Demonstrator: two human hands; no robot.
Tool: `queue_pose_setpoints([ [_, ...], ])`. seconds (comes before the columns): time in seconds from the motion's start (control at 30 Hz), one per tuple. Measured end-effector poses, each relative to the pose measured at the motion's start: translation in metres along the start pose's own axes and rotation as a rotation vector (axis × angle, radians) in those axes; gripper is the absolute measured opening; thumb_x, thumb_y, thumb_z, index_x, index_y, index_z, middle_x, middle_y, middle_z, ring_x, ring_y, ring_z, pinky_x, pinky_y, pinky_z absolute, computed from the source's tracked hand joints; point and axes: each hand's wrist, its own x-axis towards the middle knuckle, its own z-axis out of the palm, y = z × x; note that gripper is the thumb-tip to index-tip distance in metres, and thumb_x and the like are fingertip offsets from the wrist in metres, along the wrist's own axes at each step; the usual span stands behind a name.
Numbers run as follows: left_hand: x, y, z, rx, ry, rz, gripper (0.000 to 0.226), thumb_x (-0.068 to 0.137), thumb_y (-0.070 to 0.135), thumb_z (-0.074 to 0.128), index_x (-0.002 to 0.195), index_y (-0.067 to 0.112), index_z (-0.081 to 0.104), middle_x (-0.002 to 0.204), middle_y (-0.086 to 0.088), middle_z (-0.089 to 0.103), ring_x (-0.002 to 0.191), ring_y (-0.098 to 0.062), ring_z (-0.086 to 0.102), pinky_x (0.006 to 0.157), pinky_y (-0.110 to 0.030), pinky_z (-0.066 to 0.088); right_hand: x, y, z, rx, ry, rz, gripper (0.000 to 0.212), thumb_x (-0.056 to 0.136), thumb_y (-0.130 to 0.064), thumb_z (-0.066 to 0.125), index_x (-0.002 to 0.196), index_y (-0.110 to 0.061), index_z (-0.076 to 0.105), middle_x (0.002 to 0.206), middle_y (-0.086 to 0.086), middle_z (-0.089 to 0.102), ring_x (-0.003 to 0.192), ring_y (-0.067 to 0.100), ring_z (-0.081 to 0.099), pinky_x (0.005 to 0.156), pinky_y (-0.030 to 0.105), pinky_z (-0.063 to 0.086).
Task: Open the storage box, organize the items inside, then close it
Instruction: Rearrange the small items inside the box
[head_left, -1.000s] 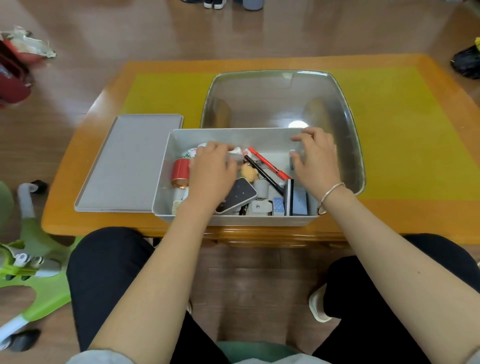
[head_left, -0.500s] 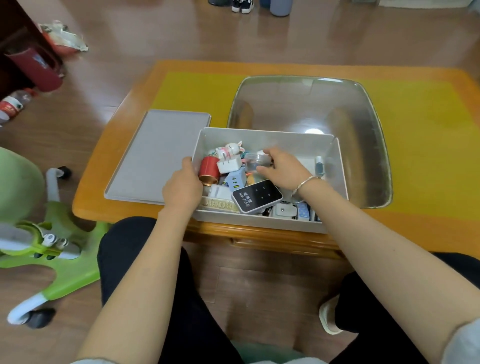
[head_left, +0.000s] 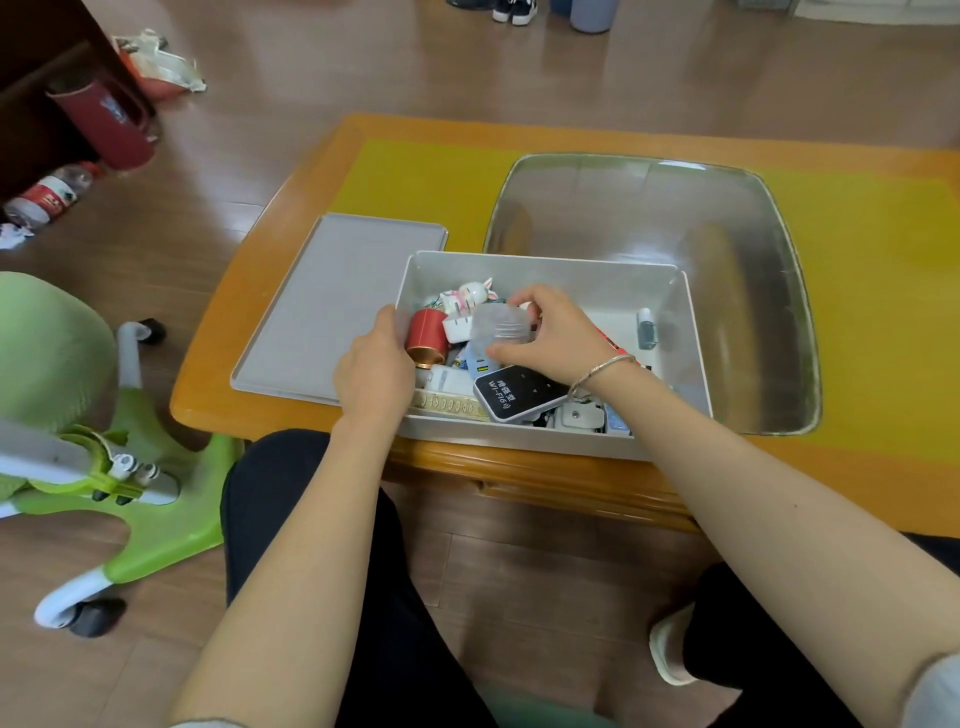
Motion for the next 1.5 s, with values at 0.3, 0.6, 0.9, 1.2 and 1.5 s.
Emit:
queue_pose_setpoints([
  [0.3,0.011,-0.01,0.003,-0.069,-0.004,0.071,0.031,0.103,0.032,0.035,0.131,0.021,0.045,0.104,-0.01,0.067,0.083,-0.028,0.06,0.065,-0.036,0.047,0.014,0.013,-0.023,-0.027,0.229,0.044,0.019,0.09,-0.022,0.058,0.104,-0.013,0.068,0.096,0.004,0.069,0.081,0.013,0.057,0.075,0.022,0.042],
  [0.6,0.011,-0.012,0.006,-0.109,-0.023,0.06,0.034,0.104,0.033,0.031,0.135,0.023,0.041,0.108,-0.009,0.066,0.089,-0.028,0.061,0.065,-0.033,0.042,0.05,0.039,-0.004,-0.444,-0.089,0.081,0.032,0.089,-0.023,0.054,0.116,-0.007,0.055,0.117,0.017,0.058,0.105,0.034,0.054,0.088,0.038,0.045],
  [0.9,0.009,-0.008,0.006,-0.105,-0.018,0.052,0.037,0.103,0.03,0.032,0.138,0.022,0.04,0.112,-0.01,0.065,0.091,-0.029,0.062,0.068,-0.036,0.045,0.055,0.036,0.001,-0.438,-0.14,0.033,0.04,0.076,-0.026,0.073,0.11,-0.014,0.056,0.113,0.014,0.056,0.101,0.034,0.054,0.087,0.037,0.045],
  [1.2,0.01,-0.005,0.002,-0.272,0.016,0.028,0.042,0.103,0.032,0.033,0.144,0.02,0.038,0.133,-0.007,0.054,0.118,-0.023,0.051,0.093,-0.036,0.042,0.025,0.014,-0.02,0.006,-0.086,-0.147,0.031,0.076,-0.025,0.076,0.102,-0.021,0.062,0.096,-0.005,0.065,0.089,0.013,0.059,0.081,0.025,0.046],
  [1.5,0.024,0.048,-0.017,-0.351,0.144,0.402,0.04,0.091,0.009,0.054,0.13,0.008,0.047,0.129,-0.012,0.045,0.116,-0.026,0.048,0.097,-0.031,0.039,-0.01,0.053,-0.076,-0.039,0.202,-0.015,0.041,0.067,-0.028,0.084,0.1,-0.024,0.06,0.077,-0.018,0.054,0.07,0.002,0.049,0.067,0.003,0.035],
])
